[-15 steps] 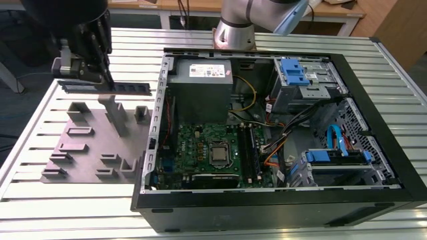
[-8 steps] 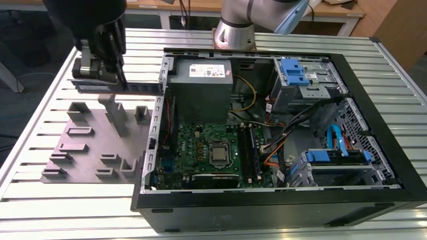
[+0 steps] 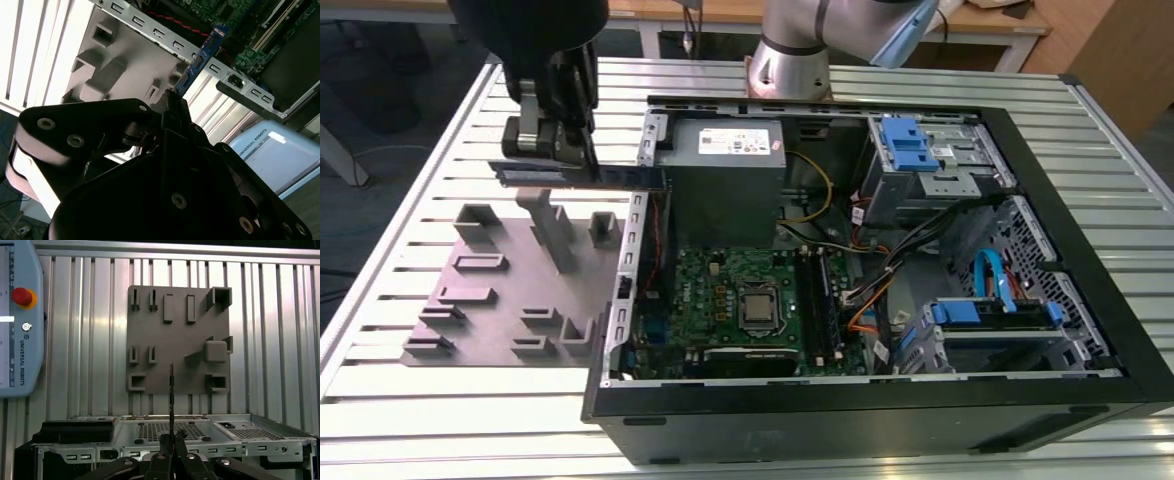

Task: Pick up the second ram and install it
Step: 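Pick up the second ram and move it above second insertion slot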

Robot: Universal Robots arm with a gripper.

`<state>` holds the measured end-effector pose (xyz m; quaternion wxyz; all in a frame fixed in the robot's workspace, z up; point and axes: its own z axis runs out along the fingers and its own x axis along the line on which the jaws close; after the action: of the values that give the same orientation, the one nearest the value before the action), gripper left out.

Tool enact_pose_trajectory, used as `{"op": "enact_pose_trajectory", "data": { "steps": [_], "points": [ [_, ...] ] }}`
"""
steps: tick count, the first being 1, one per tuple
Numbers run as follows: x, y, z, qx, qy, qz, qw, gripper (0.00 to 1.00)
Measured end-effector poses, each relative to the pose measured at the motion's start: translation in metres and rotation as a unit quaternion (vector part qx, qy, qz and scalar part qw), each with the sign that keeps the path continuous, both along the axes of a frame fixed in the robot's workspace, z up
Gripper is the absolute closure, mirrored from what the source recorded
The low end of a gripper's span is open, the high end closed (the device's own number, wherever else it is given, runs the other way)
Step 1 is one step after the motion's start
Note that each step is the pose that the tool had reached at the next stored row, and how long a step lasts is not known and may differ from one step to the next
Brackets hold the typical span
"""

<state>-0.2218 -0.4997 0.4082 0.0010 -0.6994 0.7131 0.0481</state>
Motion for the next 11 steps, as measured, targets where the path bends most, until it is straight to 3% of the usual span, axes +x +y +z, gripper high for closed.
{"op": "enact_pose_trajectory", "data": {
  "steps": [11],
  "points": [
    [0.024, 0.0000, 0.0000, 0.0000, 0.0016, 0.000, 1.0000, 0.89]
  ]
}}
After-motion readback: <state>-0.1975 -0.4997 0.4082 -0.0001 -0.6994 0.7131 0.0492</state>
